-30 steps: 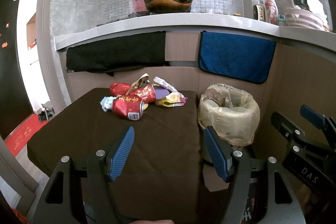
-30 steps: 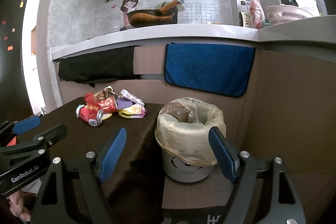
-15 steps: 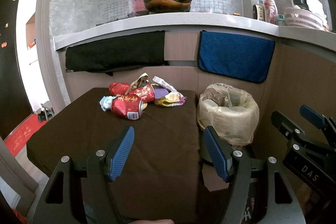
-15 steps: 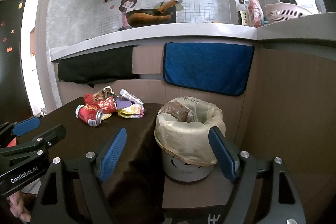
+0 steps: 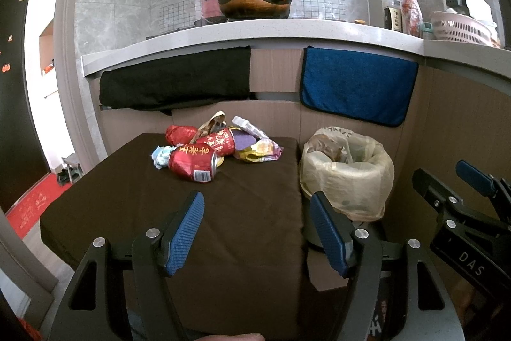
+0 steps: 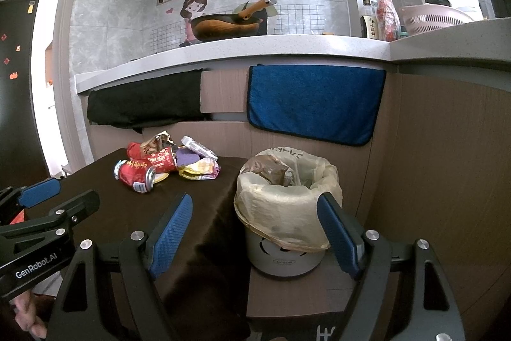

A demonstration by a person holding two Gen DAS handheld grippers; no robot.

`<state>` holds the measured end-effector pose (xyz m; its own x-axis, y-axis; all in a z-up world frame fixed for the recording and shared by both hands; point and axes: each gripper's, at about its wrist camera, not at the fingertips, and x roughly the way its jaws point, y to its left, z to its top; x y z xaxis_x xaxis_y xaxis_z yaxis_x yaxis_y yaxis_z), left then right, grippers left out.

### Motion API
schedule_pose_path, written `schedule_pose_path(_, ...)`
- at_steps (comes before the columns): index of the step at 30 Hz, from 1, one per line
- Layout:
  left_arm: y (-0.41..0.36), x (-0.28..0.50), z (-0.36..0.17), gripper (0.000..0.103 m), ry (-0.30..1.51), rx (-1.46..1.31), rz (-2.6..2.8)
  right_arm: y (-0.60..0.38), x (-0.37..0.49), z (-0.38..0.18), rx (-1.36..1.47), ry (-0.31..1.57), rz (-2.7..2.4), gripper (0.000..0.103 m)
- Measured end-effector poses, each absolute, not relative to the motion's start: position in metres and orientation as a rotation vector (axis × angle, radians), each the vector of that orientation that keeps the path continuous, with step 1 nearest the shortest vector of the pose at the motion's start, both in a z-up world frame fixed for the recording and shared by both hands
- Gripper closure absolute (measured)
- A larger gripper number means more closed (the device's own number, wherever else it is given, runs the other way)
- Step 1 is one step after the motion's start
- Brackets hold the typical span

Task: Collect trash

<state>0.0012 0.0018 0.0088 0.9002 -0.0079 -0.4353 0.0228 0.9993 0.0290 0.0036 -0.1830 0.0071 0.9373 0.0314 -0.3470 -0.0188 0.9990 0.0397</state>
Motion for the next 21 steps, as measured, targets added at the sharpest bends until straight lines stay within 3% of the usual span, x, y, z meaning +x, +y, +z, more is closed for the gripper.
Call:
schedule_pose_path(15, -0.006, 0.002, 0.007, 0.034, 0.454, 0.021, -0.025, -0.189, 0.006, 0.003, 0.050, 0.360, 0.016, 0.025)
schedule_pose_path(21, 0.023, 0.036, 0.006, 0.035, 0.485, -0.005, -0.030, -0.184, 0.036, 0.004, 0.046, 0.351, 0.021, 0.025)
